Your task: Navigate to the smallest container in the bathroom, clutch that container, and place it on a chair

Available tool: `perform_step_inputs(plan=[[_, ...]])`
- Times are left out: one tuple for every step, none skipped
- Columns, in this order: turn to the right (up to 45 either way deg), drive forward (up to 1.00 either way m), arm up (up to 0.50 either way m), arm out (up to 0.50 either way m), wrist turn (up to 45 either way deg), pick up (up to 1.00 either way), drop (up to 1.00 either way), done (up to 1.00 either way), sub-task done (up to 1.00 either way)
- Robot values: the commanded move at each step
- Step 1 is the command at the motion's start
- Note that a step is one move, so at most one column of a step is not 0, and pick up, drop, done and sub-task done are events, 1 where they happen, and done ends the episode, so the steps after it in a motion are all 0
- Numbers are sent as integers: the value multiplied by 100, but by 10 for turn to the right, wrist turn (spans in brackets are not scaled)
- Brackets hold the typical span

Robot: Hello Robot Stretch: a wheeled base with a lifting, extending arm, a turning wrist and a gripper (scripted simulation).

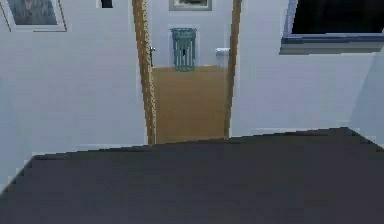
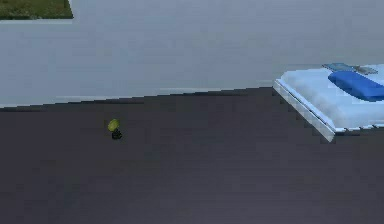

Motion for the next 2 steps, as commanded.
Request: perform_step_inputs(plan=[[0,5,0,0,0,0,0,0,0],[0,100,0,0,0,0,0,0,0]])
